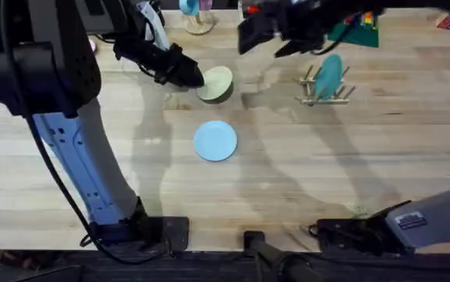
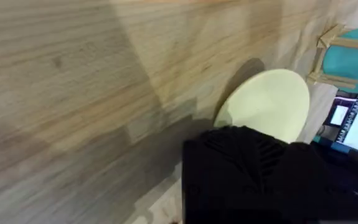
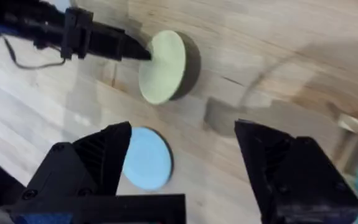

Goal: Pick up the plates from the table one by one and place each into a slot on the dish rack.

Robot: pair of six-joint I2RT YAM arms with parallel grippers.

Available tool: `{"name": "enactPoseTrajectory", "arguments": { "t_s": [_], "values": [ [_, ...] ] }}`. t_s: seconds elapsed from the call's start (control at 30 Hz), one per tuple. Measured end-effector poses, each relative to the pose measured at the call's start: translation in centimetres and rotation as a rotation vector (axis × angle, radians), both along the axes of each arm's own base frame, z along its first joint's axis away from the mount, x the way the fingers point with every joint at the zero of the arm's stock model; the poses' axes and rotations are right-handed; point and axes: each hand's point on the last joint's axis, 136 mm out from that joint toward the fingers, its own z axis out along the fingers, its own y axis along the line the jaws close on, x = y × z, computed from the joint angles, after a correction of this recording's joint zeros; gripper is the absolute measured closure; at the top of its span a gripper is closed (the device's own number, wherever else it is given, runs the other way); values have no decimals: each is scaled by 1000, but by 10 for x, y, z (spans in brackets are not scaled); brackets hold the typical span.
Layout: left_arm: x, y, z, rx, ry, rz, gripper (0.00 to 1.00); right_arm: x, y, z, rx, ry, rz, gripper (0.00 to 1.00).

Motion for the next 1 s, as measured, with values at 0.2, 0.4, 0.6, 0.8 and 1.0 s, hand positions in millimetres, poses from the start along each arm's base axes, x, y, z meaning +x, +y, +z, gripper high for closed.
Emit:
{"name": "enactPoseTrajectory", "arguments": {
  "t_s": [0.2,0.4,0.6,0.8,1.0],
  "values": [
    [0,0,0,0,0,0,960,18,33,-33,41,36,-27,7],
    [0,0,0,0,0,0,961,28,54,-62,69,86,-66,7],
    [0,0,0,0,0,0,961,31,58,-91,72,165,-125,7],
    [0,0,0,0,0,0,960,34,63,-111,81,210,-172,7],
    [0,0,0,0,0,0,961,31,79,-113,102,220,-179,7]
  ]
}}
